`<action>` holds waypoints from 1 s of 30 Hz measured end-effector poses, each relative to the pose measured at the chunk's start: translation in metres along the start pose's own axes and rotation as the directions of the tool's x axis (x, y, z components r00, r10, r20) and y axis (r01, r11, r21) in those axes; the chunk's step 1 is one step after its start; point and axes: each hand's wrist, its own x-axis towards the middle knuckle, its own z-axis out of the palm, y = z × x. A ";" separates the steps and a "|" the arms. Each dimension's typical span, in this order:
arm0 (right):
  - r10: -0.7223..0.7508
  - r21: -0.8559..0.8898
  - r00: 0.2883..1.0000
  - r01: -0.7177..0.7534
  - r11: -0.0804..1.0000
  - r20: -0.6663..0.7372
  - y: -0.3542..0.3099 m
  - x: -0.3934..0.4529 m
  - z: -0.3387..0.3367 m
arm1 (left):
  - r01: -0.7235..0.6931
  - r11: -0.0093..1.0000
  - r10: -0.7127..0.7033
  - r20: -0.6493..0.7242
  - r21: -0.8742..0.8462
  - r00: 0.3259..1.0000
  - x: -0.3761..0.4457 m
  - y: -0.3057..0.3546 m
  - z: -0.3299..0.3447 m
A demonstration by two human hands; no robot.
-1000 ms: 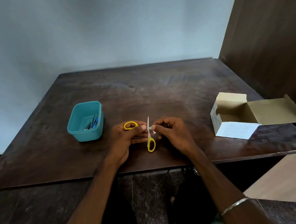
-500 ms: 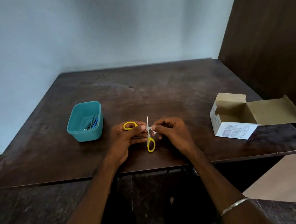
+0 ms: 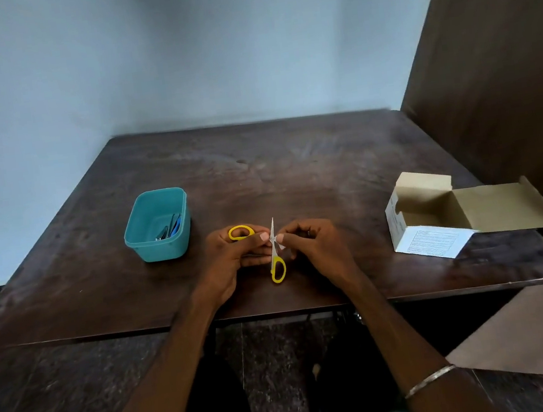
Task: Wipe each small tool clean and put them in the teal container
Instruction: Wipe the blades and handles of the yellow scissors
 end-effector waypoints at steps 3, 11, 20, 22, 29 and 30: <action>0.007 -0.019 1.000 -0.008 1.000 -0.027 0.001 0.000 -0.001 | -0.002 1.000 0.002 0.002 0.014 1.000 0.000 0.000 0.000; -0.013 0.024 0.993 0.017 1.000 -0.121 0.008 0.001 -0.003 | 0.000 1.000 0.000 -0.016 -0.022 1.000 0.000 -0.001 0.000; -0.043 0.143 0.966 0.082 0.986 -0.254 0.008 0.003 -0.004 | -0.023 1.000 0.022 0.025 0.005 0.999 0.005 -0.003 -0.003; -0.072 0.120 0.969 0.102 0.988 -0.234 0.008 0.003 -0.002 | -0.019 1.000 0.019 0.031 0.006 0.999 0.006 -0.004 -0.003; -0.204 0.030 0.968 0.210 0.977 -0.146 0.010 0.003 -0.001 | 0.042 0.999 -0.044 0.095 0.016 0.995 0.009 -0.002 -0.007; -0.227 0.016 0.965 0.231 0.973 -0.133 0.011 0.004 0.000 | 0.066 0.998 -0.067 0.103 0.010 0.992 0.010 -0.001 -0.009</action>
